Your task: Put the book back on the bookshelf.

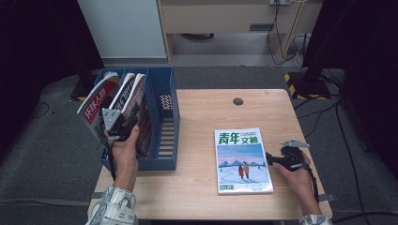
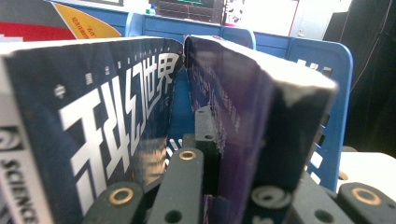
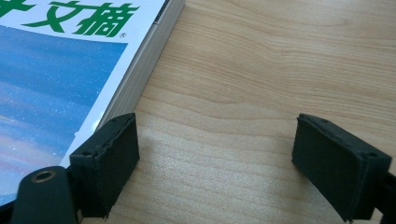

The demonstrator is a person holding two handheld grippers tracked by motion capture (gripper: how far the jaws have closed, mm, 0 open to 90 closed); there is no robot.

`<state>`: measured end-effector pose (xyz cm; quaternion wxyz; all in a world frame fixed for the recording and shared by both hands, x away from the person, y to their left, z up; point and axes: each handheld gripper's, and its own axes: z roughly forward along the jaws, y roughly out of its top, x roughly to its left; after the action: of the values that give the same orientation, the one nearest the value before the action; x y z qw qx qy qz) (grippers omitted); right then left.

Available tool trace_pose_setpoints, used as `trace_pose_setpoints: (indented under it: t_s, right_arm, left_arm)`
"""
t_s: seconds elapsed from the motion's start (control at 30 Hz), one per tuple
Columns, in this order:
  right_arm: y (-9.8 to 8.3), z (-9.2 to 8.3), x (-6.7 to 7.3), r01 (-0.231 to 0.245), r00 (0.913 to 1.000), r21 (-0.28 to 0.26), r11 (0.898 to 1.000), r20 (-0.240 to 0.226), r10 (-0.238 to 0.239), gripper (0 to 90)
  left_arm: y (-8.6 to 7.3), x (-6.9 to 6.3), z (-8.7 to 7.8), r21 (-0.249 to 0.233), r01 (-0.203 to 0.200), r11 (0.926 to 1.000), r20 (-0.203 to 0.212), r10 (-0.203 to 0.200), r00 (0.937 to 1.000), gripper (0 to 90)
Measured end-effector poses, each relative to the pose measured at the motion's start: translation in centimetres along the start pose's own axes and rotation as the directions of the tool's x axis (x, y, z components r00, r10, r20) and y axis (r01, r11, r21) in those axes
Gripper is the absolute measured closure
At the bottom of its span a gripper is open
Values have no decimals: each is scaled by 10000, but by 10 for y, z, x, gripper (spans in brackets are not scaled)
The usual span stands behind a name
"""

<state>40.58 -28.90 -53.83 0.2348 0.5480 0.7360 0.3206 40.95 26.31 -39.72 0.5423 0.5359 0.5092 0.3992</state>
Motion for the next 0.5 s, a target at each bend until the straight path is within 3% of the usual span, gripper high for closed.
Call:
trace_pose_setpoints:
  t_s: [0.5]
  right_arm:
    - [0,0,0,7,10000,-3,10000,-6,-7,150]
  left_arm:
    - [-1,5,11,-248,191,9995,-66,-193,9998,836]
